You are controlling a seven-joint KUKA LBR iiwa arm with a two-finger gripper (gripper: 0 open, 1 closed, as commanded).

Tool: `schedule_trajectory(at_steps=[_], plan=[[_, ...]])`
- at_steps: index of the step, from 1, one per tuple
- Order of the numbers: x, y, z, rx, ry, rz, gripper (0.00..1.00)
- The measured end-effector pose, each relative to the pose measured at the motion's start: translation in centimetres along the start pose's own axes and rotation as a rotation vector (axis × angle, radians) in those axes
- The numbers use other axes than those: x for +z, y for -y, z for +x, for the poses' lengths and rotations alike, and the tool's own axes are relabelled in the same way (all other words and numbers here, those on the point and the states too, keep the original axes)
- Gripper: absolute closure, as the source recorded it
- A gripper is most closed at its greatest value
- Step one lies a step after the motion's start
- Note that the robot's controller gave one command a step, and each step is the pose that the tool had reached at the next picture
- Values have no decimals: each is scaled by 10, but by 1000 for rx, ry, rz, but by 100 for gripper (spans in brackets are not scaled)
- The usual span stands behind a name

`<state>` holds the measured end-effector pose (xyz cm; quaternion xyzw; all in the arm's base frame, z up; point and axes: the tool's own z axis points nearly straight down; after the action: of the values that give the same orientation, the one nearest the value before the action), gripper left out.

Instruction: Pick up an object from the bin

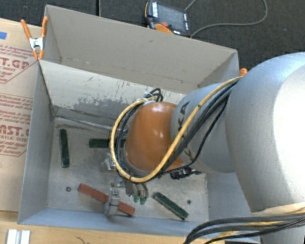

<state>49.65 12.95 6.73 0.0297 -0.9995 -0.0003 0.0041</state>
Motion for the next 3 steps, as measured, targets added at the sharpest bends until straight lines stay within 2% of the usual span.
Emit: schedule_trajectory(at_steps=[1,2,3], plan=[[-6,1,-4,5,13,-2,100],[-137,15,-41,-10,19,0,100],[-132,14,-39,-10,10,0,0]])
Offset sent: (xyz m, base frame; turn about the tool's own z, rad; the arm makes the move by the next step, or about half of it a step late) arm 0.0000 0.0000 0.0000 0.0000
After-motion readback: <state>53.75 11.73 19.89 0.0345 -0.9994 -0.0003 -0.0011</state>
